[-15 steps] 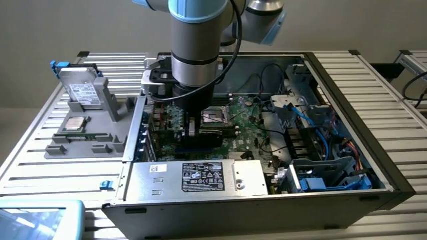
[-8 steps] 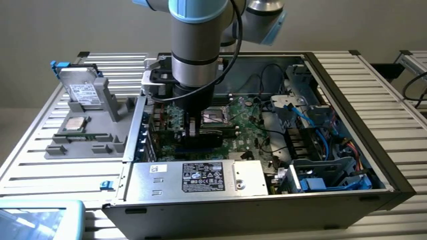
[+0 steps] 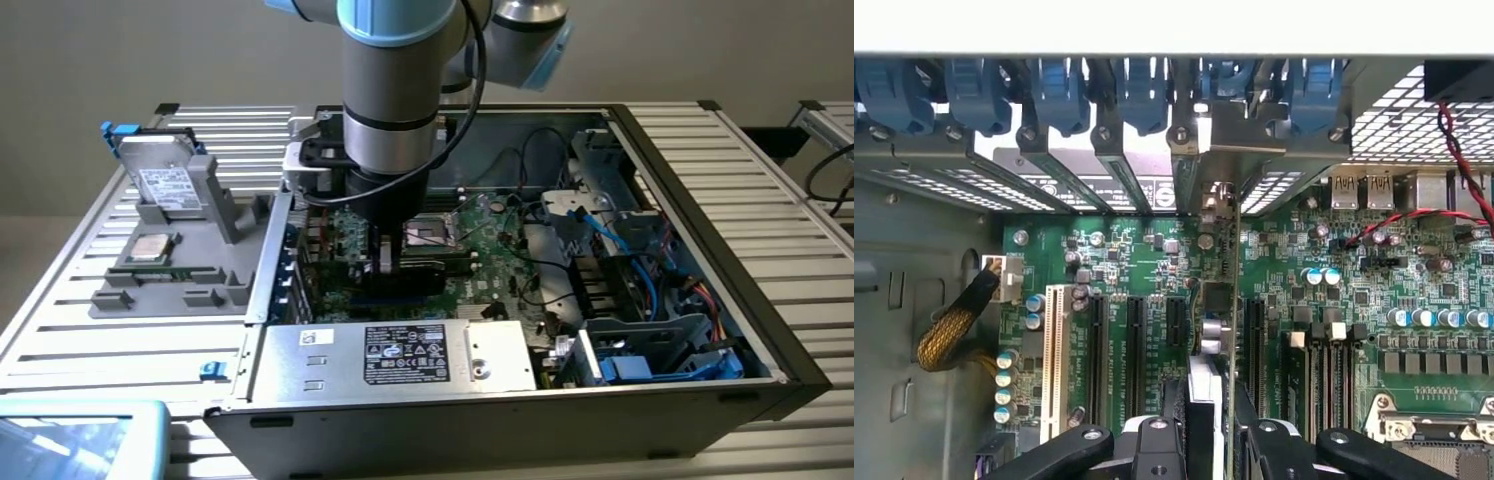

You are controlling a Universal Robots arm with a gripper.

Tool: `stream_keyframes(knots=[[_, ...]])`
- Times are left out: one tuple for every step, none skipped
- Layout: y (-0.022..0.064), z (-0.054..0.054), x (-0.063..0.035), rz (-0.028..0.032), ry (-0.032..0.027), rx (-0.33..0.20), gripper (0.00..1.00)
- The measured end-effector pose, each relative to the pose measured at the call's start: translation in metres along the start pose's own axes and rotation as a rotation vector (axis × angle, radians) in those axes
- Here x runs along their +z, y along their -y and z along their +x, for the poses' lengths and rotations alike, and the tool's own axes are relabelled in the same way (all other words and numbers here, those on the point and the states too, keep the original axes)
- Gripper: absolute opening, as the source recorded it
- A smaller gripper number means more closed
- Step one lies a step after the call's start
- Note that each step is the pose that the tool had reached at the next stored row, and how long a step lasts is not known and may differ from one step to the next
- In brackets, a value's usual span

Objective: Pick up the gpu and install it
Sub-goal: 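Insert the gpu into the slot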

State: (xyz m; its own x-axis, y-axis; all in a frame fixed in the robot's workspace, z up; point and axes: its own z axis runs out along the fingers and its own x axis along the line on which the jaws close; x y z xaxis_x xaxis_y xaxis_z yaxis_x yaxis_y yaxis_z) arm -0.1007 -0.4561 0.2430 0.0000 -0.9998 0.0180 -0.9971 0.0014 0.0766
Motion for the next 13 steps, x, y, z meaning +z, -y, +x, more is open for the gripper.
stream_keyframes(knots=[[-0.0001,0.0003,-0.0002,0.0001,0.0007,-0.002,0.29],[-0.0001,0.0006,-0.0003,-0.0002,0.0017,-0.004,0.29],[-0.0001,0.0005,-0.0003,-0.0001,0.0017,-0.005,0.29],[-0.0001,0.0005,-0.0003,-0.0001,0.0018,-0.005,0.29],[-0.0001,0.0005,-0.0003,-0.0002,0.0017,-0.006,0.29],[-0.0001,0.0005,-0.0004,-0.0002,0.0016,-0.006,0.29],[-0.0001,0.0005,-0.0003,-0.0002,0.0016,-0.006,0.29],[-0.0001,0.0005,-0.0003,-0.0002,0.0016,-0.006,0.29],[-0.0001,0.0008,-0.0003,-0.0002,0.0019,-0.007,0.29],[-0.0002,0.0011,-0.0004,-0.0003,0.0025,-0.008,0.29],[-0.0002,0.0010,-0.0004,-0.0003,0.0025,-0.008,0.29],[-0.0002,0.0010,-0.0004,-0.0003,0.0025,-0.008,0.29],[-0.0002,0.0010,-0.0004,-0.0003,0.0025,-0.009,0.29]])
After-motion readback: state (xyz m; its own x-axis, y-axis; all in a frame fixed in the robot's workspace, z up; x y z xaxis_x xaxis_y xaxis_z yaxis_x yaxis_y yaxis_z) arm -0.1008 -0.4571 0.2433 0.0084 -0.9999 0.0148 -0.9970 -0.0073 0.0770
